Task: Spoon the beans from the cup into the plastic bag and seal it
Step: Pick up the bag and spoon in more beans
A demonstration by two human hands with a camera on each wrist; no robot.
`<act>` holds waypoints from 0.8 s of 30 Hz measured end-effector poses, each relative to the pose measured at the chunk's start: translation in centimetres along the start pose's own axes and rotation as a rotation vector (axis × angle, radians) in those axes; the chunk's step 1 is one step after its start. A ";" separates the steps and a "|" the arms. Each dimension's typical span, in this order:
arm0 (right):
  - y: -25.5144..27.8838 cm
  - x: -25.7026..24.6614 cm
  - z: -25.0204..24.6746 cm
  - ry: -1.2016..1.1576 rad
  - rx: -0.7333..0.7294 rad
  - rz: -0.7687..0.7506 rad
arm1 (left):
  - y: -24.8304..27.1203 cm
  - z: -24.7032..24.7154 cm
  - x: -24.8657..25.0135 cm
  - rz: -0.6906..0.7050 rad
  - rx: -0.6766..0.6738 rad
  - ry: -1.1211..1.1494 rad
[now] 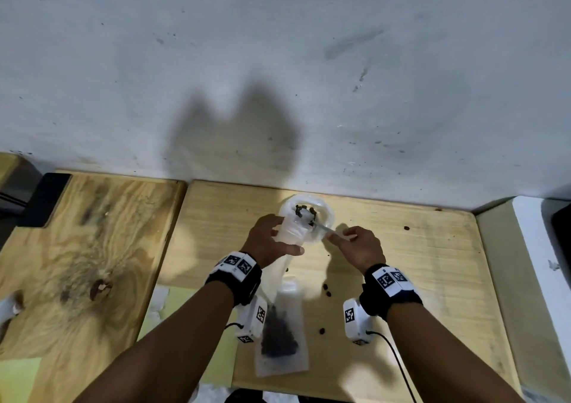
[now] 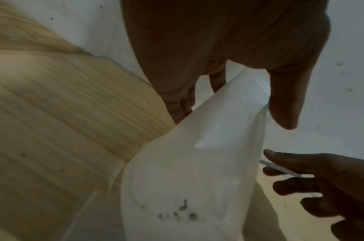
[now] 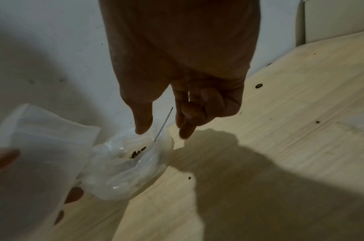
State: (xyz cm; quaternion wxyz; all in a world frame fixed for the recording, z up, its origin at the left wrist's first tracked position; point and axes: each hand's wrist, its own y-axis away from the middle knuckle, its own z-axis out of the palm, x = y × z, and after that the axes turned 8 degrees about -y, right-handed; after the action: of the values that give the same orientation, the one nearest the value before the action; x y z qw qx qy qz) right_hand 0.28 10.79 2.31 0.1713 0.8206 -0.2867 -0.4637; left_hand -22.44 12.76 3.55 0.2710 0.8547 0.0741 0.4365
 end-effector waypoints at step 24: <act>0.3 -2.9 -0.2 0.032 0.340 -0.412 | -1.7 0.7 -0.6 0.204 0.110 -0.151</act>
State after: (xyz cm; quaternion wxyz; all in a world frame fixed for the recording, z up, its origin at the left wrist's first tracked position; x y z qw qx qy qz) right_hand -0.86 12.40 4.49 -0.0626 0.8858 -0.1849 -0.4209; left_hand -22.09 13.72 1.93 0.1828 0.9018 -0.0097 0.3914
